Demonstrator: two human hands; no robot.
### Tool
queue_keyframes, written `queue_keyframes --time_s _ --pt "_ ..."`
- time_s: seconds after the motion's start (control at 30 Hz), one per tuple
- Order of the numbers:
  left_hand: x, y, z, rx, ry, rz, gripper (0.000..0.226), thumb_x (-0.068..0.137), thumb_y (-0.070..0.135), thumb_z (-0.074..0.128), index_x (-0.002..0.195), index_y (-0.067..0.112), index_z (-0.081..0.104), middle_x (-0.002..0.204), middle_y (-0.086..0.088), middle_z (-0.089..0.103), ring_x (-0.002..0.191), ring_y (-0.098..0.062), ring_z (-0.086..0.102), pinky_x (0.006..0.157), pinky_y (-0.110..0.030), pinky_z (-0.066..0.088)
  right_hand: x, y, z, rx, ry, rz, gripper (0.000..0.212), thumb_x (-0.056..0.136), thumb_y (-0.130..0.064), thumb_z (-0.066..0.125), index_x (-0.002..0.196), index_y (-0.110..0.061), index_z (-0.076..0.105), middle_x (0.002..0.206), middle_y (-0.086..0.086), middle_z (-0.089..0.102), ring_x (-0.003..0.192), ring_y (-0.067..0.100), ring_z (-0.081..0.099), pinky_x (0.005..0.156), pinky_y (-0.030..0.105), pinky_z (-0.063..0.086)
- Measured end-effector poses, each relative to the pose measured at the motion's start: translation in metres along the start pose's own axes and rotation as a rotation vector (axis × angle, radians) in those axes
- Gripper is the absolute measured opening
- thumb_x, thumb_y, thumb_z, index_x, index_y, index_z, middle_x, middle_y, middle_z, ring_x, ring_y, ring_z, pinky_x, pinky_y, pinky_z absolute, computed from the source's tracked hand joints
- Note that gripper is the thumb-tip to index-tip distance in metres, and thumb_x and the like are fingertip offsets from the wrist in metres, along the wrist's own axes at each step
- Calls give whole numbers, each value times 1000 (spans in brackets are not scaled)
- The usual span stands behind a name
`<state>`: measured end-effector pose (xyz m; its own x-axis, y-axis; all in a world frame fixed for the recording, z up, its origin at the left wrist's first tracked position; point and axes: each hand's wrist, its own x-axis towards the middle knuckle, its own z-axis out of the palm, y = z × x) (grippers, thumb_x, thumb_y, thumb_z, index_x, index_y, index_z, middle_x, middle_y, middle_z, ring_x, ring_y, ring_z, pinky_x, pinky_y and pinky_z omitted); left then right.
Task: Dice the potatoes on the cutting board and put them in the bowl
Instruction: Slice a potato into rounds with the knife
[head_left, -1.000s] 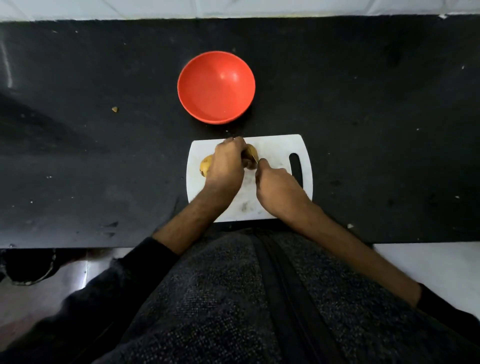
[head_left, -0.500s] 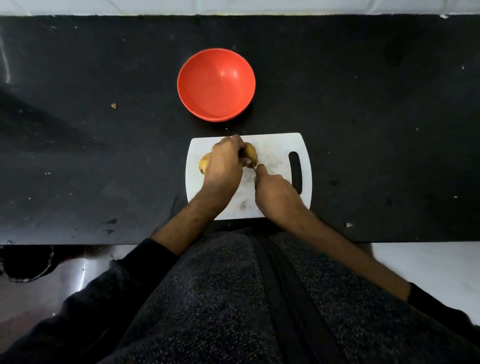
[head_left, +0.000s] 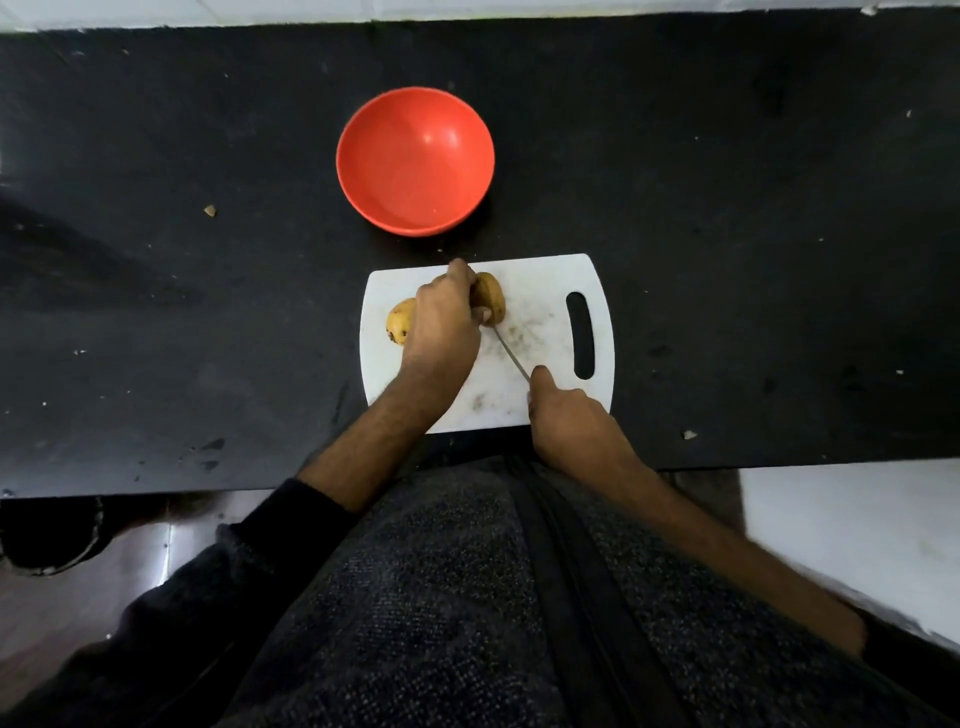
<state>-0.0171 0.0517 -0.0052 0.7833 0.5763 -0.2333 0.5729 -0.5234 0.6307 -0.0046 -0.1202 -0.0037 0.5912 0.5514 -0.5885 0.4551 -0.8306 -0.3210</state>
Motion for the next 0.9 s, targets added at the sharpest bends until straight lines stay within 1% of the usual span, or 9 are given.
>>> queue_keyframes --time_s 0.1,0.2,0.27,0.33,0.43,0.5,0.63,0.8,0.9 --pt "-6 -5 -2 -75 2 -26 28 87 -8 57 104 13 52 89 0 67 84 -14 66 75 -41 57 -6 3 -1 26 -2 -6 5 101 -20 33 102 -16 29 71 4 42 66 32 46 60 43 37" --pt "-12 -9 -5 -190 7 -47 32 86 -4 66 104 16 50 87 4 64 81 -13 69 76 -43 58 -12 7 -6 65 12 -27 12 103 -26 30 97 -16 32 69 5 44 64 33 46 59 41 38" --pt "-15 -12 -7 -235 2 -53 33 85 -2 70 104 17 51 86 7 64 81 -11 69 78 -40 59 -16 9 -12 75 61 -51 16 104 -30 30 95 -16 33 66 4 44 61 33 44 58 40 38" --pt "-18 -15 -7 -201 8 -31 33 83 1 73 104 18 54 85 10 64 84 -11 67 81 -37 58 -19 8 -18 63 156 -98 17 104 -34 31 94 -19 33 62 2 45 56 30 42 55 39 38" --pt "-21 -19 -3 -131 14 44 30 81 5 71 100 20 55 83 11 66 87 -15 63 80 -41 54 -13 5 -24 74 259 -146 16 104 -35 31 96 -21 35 61 1 48 52 25 45 51 38 40" --pt "-21 -19 0 -72 9 85 25 82 10 70 100 20 56 87 7 67 86 -17 62 79 -42 53 -5 2 -25 75 245 -129 18 105 -36 30 99 -21 37 64 1 49 57 26 49 53 39 42" --pt "-18 -12 5 10 5 133 23 85 11 69 105 16 59 96 -2 66 86 -22 62 78 -45 54 8 -6 -25 135 229 -143 18 106 -34 32 100 -19 39 66 -2 49 60 24 52 57 35 36" --pt "-17 -11 6 -80 -2 31 23 85 7 67 105 18 62 92 3 70 83 -14 67 80 -38 56 14 -14 -22 177 221 -149 19 106 -35 31 101 -18 39 72 3 57 62 24 52 58 35 36" --pt "-19 -9 1 -229 -21 -74 22 87 4 70 103 15 62 87 6 71 75 -5 71 71 -25 59 17 -16 -20 177 213 -149 22 106 -35 30 102 -17 42 74 3 58 63 22 55 59 36 39"
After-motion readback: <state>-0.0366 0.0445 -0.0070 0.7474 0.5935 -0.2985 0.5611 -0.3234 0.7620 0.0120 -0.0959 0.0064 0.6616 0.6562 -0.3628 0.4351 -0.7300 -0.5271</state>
